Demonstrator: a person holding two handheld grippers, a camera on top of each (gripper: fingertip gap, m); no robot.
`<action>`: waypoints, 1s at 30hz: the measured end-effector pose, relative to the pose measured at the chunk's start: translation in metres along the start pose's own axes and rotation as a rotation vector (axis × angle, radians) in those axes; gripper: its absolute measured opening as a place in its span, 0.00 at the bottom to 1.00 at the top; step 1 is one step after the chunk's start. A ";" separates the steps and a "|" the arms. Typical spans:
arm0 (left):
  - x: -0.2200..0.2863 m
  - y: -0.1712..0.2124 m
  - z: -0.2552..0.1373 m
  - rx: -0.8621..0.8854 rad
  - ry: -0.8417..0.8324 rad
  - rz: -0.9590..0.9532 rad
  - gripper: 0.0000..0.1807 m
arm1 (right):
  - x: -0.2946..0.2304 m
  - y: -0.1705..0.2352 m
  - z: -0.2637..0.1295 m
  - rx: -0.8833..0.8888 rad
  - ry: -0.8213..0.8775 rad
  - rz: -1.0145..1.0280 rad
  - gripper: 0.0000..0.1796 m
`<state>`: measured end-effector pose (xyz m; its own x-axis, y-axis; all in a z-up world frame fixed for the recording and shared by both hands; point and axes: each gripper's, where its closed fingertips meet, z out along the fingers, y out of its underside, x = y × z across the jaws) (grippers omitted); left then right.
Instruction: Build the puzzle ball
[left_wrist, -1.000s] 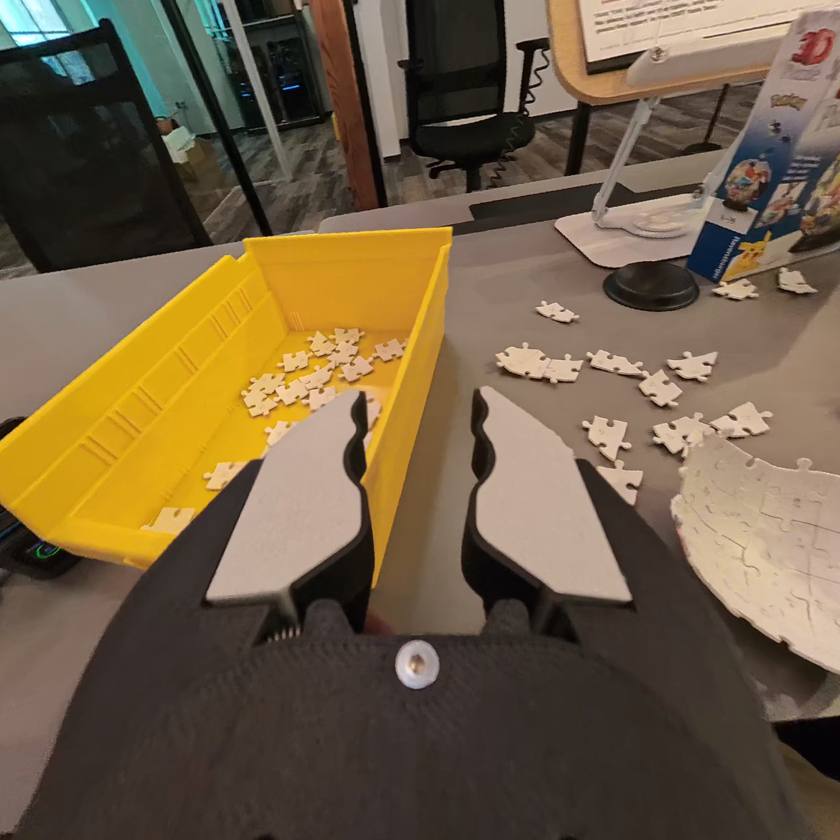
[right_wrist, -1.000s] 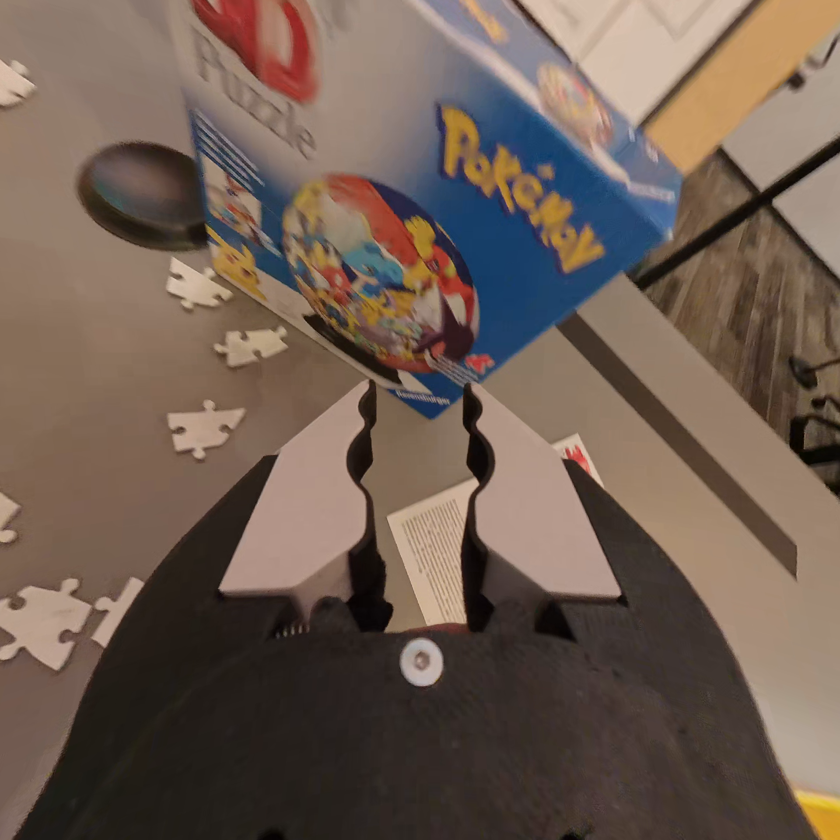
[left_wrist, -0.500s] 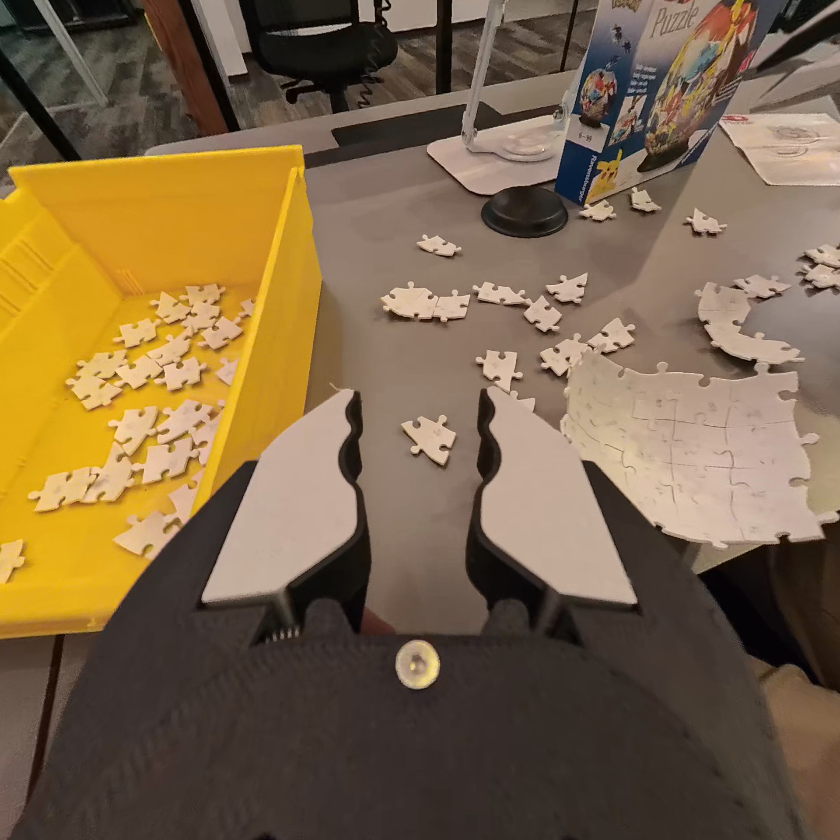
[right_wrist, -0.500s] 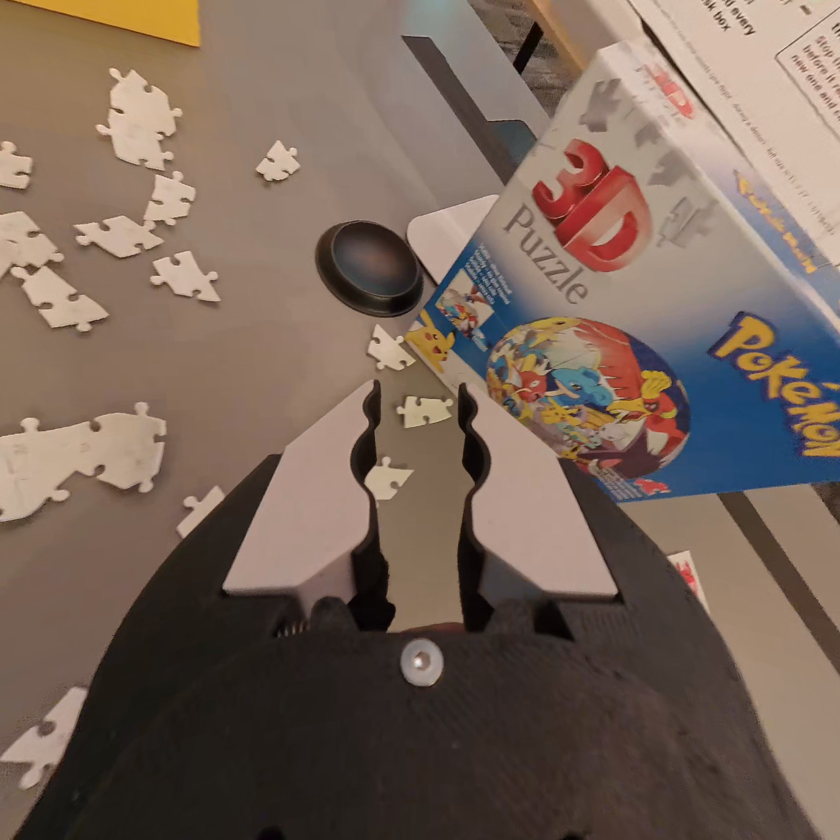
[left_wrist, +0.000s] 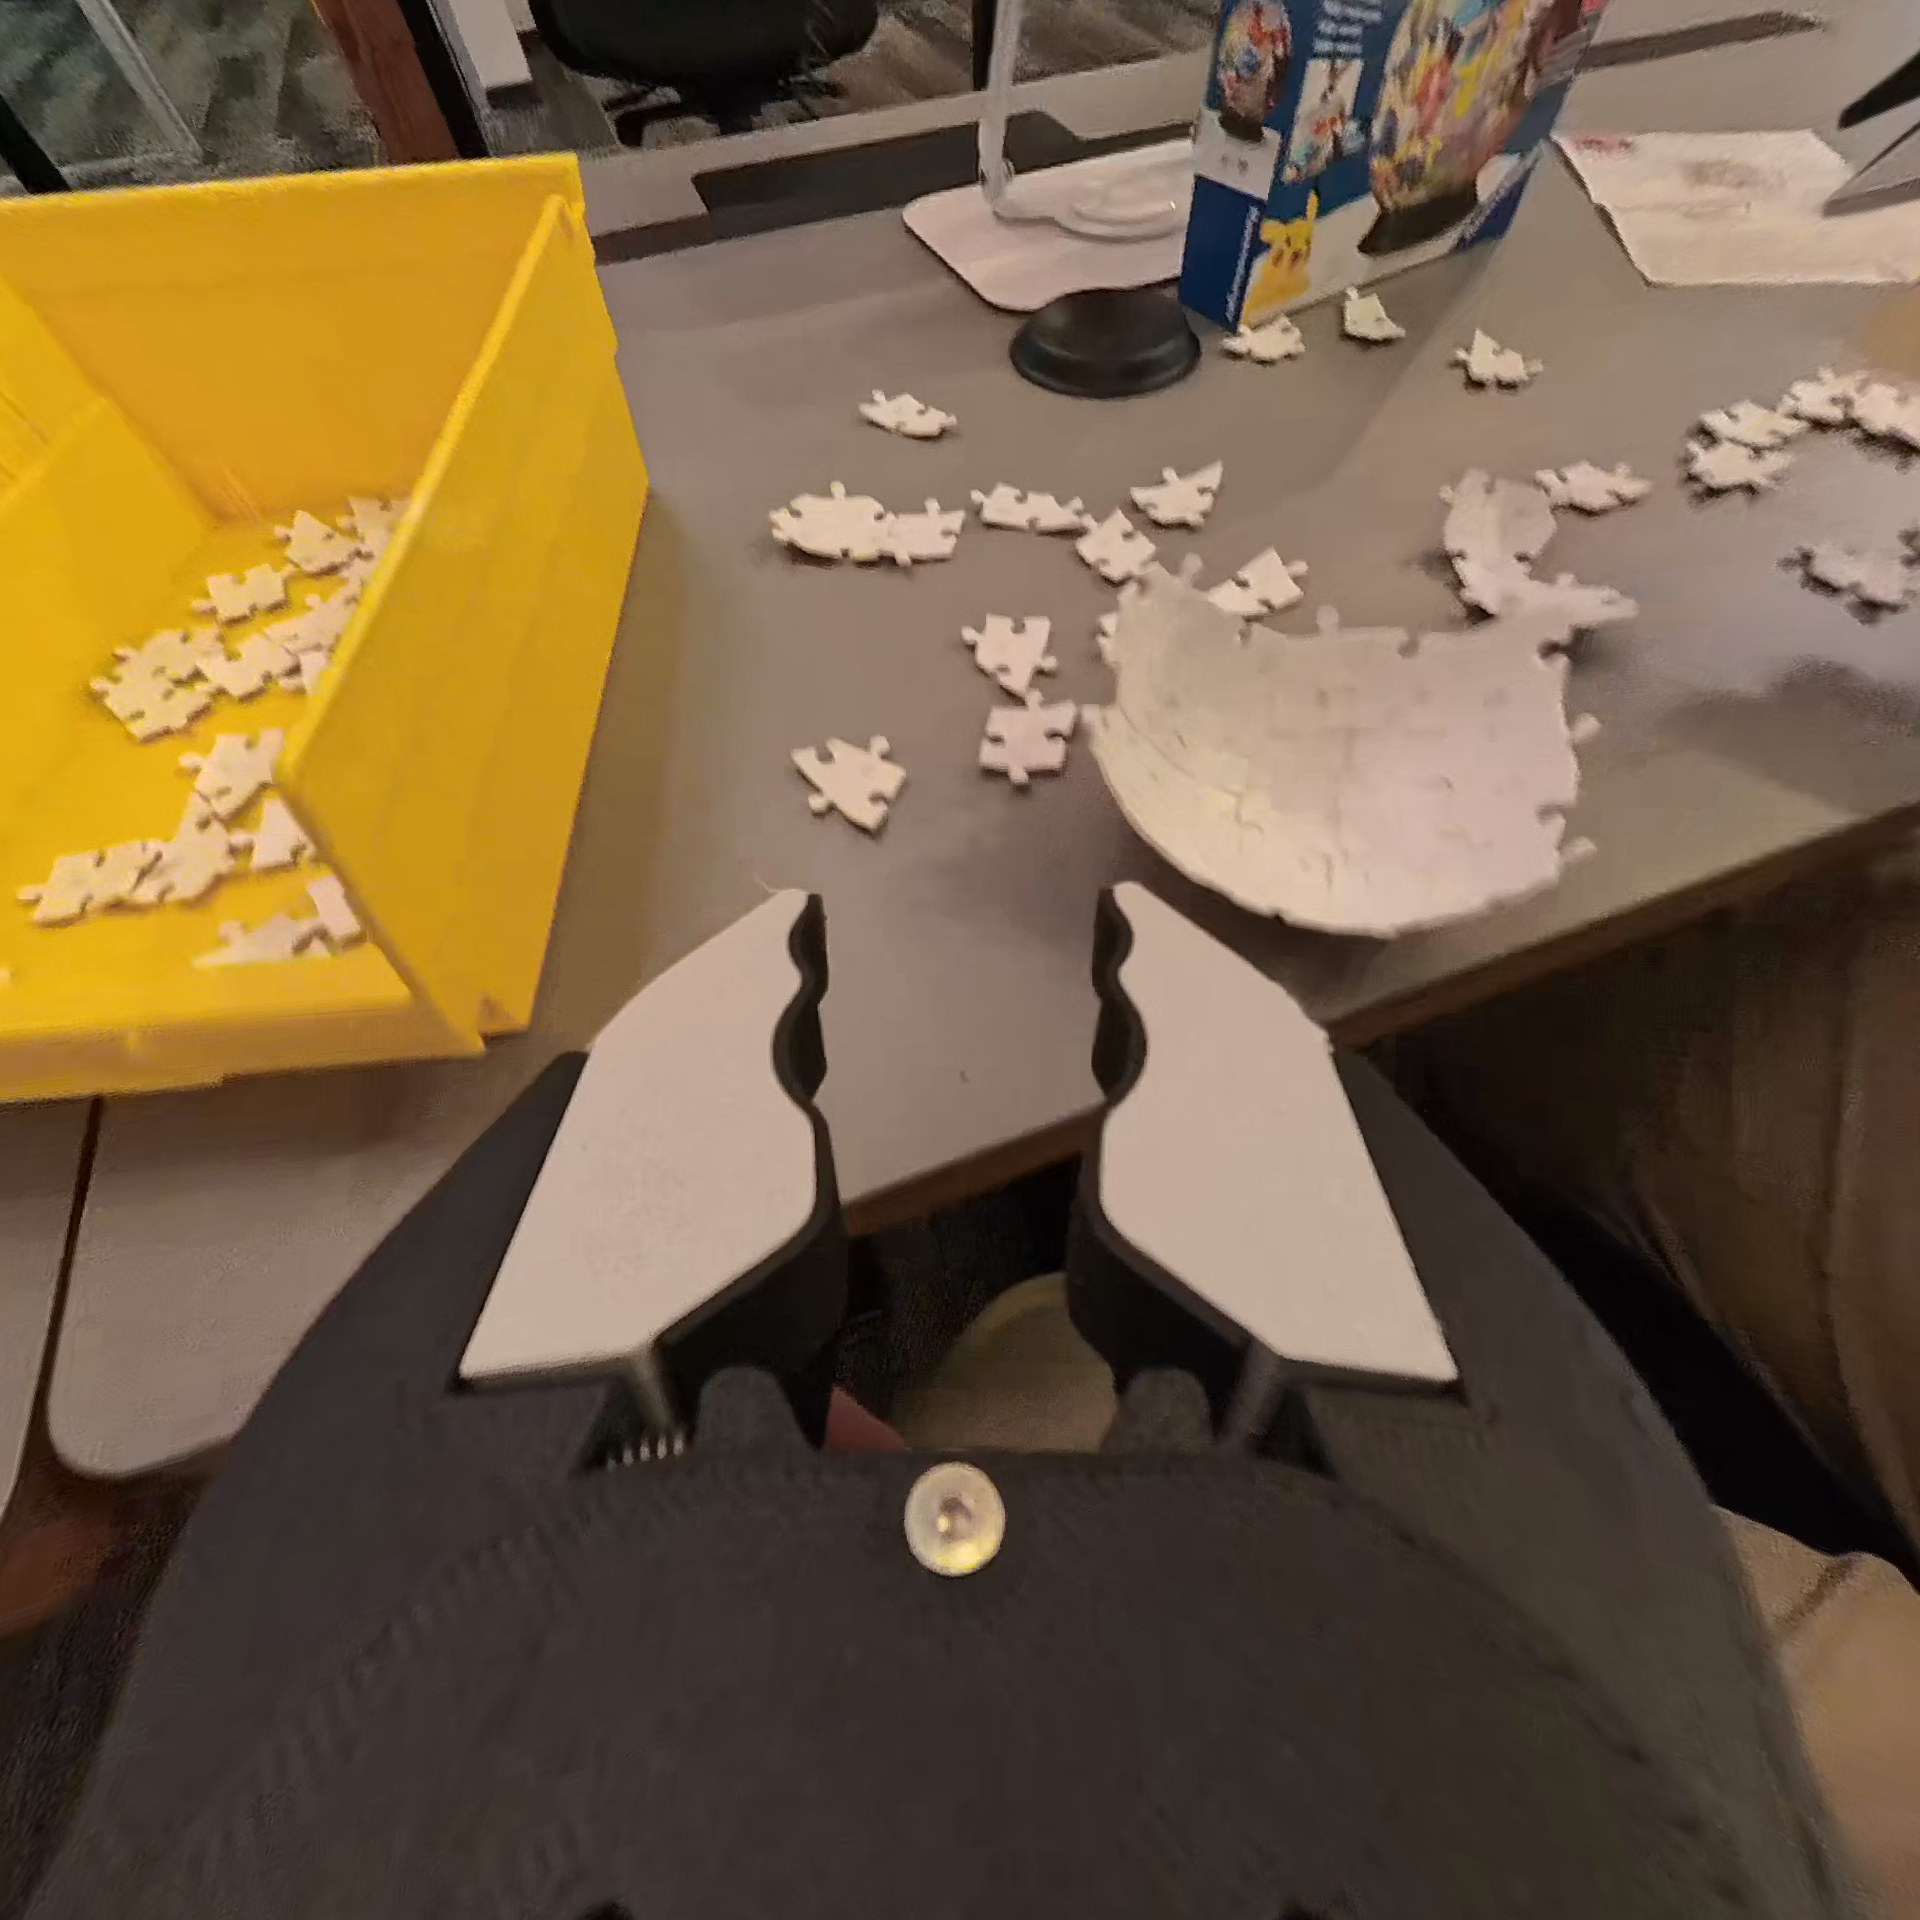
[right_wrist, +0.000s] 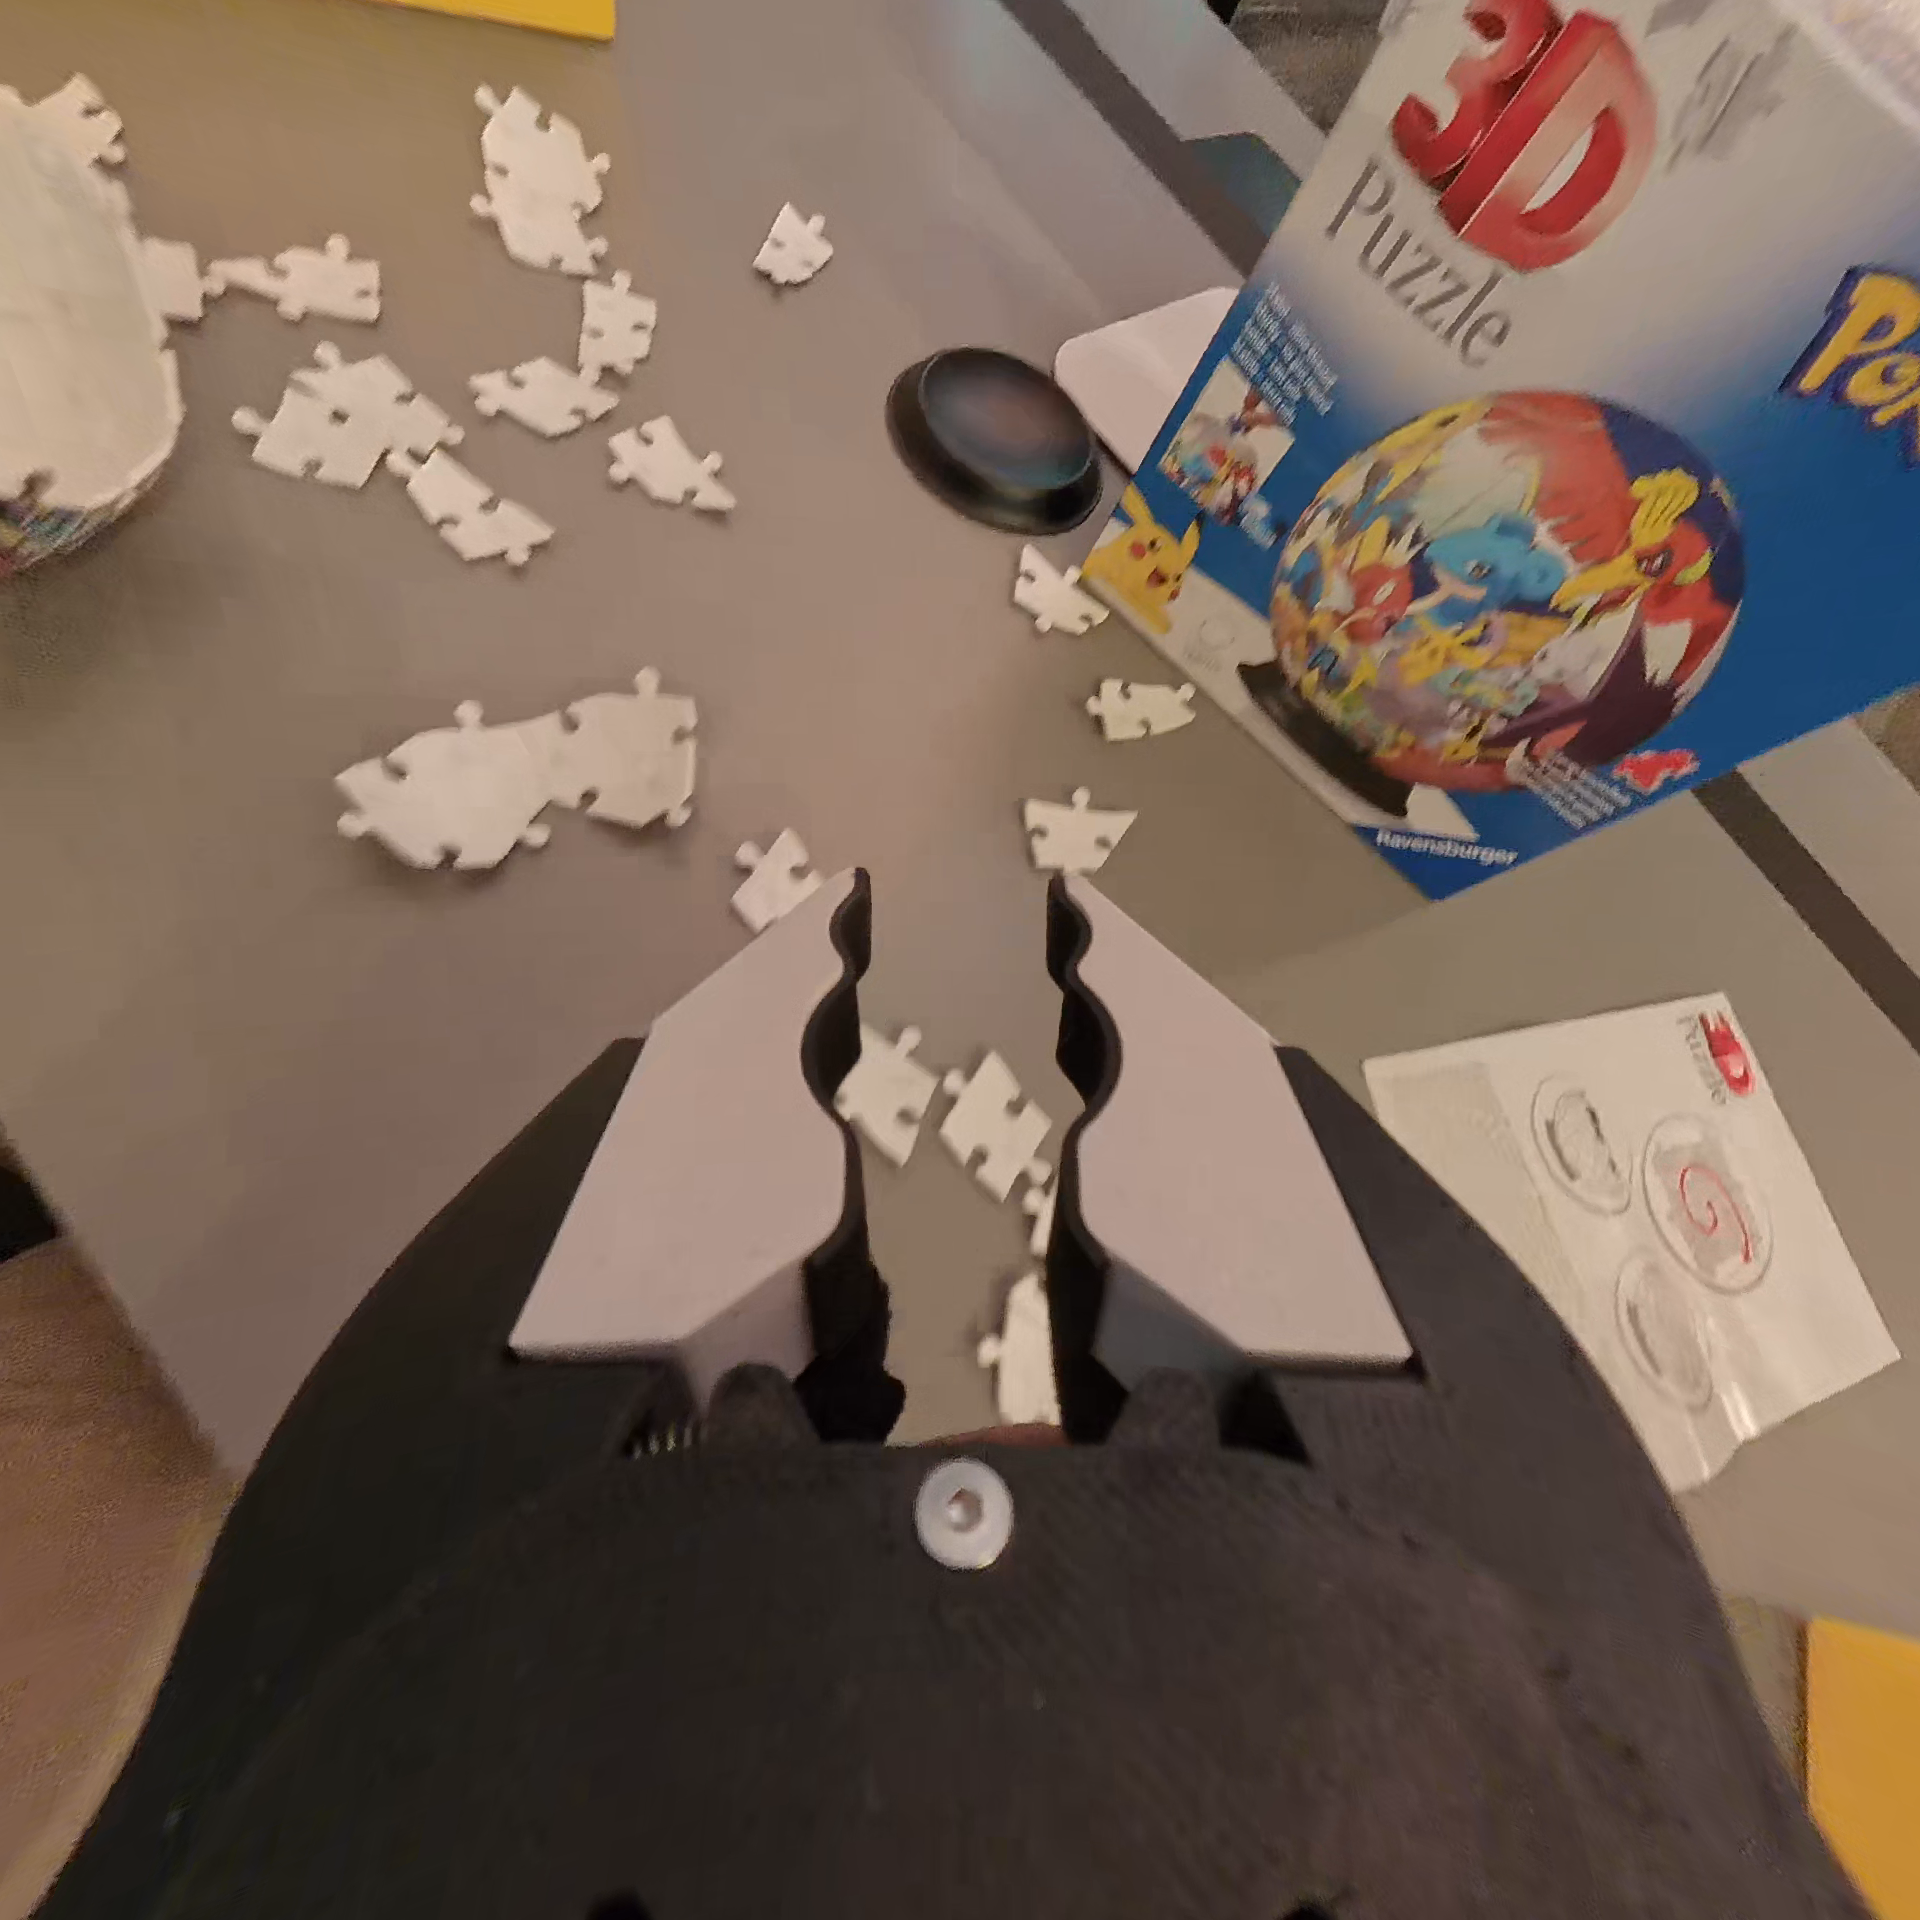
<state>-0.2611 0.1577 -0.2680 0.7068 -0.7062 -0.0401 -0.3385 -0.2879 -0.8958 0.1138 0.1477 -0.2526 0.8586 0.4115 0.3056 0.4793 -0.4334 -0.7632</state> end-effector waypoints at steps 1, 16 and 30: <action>0.006 0.004 -0.010 0.001 0.000 0.001 0.27 | -0.007 0.006 -0.008 -0.006 0.001 -0.003 0.18; 0.077 0.066 -0.124 -0.011 -0.106 0.021 0.28 | -0.083 0.120 -0.153 -0.059 0.042 0.144 0.23; 0.062 0.166 -0.226 -0.113 -0.258 -0.093 0.30 | -0.066 0.069 -0.213 0.279 0.171 0.437 0.37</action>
<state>-0.4144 -0.0801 -0.3193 0.8675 -0.4903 -0.0843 -0.3220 -0.4240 -0.8465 0.1291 -0.0796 -0.2042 0.9956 0.0941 -0.0036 0.0246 -0.2965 -0.9547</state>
